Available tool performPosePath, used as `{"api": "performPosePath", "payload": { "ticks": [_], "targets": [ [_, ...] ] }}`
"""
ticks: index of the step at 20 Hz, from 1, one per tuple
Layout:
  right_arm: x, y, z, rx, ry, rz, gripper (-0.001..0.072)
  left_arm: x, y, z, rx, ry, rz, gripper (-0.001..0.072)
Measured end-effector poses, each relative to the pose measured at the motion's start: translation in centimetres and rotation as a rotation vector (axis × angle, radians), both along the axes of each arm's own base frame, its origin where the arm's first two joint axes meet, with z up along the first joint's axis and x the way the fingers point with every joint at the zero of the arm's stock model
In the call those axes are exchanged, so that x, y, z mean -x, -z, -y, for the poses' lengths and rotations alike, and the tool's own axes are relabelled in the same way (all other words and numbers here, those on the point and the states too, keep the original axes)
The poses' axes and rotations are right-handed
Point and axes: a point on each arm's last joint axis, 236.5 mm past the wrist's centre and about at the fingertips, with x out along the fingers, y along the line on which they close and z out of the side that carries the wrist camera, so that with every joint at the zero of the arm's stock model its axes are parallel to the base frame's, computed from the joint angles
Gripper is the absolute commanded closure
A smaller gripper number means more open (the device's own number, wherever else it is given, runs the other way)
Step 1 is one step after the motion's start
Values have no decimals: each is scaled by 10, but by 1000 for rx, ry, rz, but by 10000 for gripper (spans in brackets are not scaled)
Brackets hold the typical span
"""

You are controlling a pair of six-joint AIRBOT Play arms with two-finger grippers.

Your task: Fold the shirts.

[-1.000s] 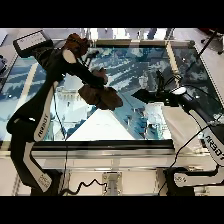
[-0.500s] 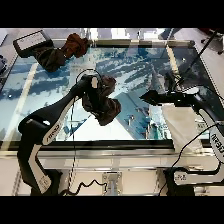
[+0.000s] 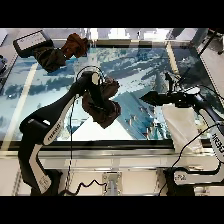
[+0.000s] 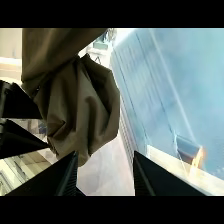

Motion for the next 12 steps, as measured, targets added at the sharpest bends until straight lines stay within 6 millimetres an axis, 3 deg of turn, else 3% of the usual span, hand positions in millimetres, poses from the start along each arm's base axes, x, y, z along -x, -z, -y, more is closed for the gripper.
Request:
{"api": "performPosePath", "payload": {
  "ticks": [3,5,8,12],
  "targets": [
    [1,0,-1,-1,-10,4,333,-25,-37,7,49,-7,112,73],
    [2,-1,-1,-1,-17,7,333,-46,-64,-4,29,-31,216,72],
    [2,-1,-2,-3,-19,10,332,-78,-87,-42,-86,-94,366,72],
    [4,-4,-4,-19,-26,6,332,-104,-89,-91,-199,-183,429,73]
  ]
}}
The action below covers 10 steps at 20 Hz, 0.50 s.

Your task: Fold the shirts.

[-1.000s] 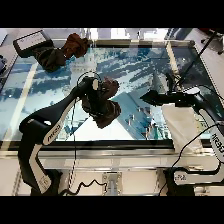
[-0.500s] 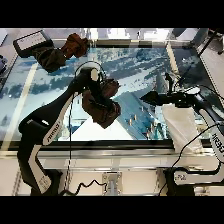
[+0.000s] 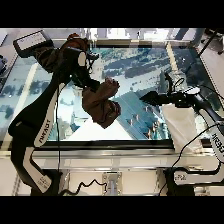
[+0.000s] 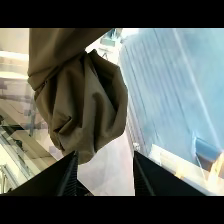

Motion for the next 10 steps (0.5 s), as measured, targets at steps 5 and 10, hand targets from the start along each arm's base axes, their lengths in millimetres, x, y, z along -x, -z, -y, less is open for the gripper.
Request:
{"api": "performPosePath", "payload": {
  "ticks": [5,10],
  "targets": [
    [7,2,-7,-11,-16,-40,331,-18,19,-48,-2,-120,-32,73],
    [23,27,-40,-22,-86,-138,332,-24,39,-72,55,-197,-92,73]
  ]
}}
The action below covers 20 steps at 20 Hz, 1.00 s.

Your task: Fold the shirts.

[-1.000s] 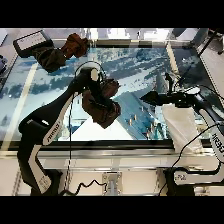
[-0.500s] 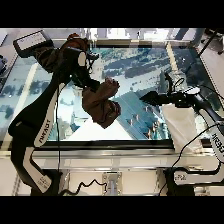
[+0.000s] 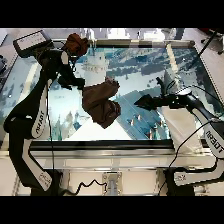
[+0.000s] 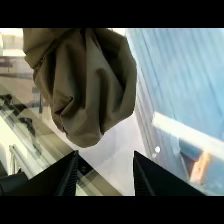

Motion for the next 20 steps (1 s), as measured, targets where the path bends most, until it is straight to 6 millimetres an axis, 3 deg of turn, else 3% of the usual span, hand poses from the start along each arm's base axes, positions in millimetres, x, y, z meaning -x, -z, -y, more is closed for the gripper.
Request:
{"api": "performPosePath", "payload": {
  "ticks": [6,9,15,20],
  "targets": [
    [9,37,-51,-114,-15,-157,331,-3,9,3,89,-9,-28,73],
    [10,47,-65,-158,-2,-200,332,-3,13,7,117,-4,-37,73],
    [-10,55,-70,-149,72,-207,339,-2,18,11,138,-1,-52,74],
    [-23,65,-61,-7,68,-199,339,-2,18,12,141,-1,-54,73]
  ]
}}
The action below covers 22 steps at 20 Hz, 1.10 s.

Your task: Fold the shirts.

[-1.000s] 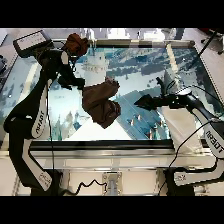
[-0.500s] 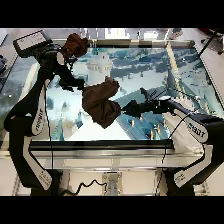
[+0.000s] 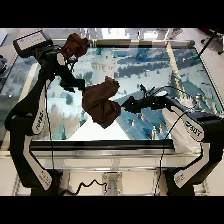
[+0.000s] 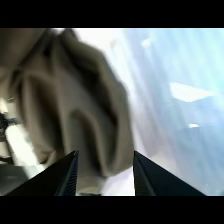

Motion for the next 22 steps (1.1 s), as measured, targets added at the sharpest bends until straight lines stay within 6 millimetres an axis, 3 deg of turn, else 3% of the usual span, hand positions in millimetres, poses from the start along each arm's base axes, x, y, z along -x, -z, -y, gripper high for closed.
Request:
{"api": "performPosePath", "payload": {
  "ticks": [9,14,18,19,21,22],
  "targets": [
    [4,17,8,88,-15,-77,339,3,15,10,36,2,-41,73],
    [10,23,-2,73,-32,-111,339,2,29,13,46,0,-64,73],
    [2,23,-16,58,-51,-97,344,2,38,17,61,-1,-78,74],
    [0,23,-19,55,-57,-92,408,2,40,18,64,0,-82,73],
    [-5,26,-23,63,-62,-79,667,1,44,18,66,-1,-87,75],
    [-6,25,-24,57,-66,-76,671,0,46,19,68,-3,-85,82]
  ]
}}
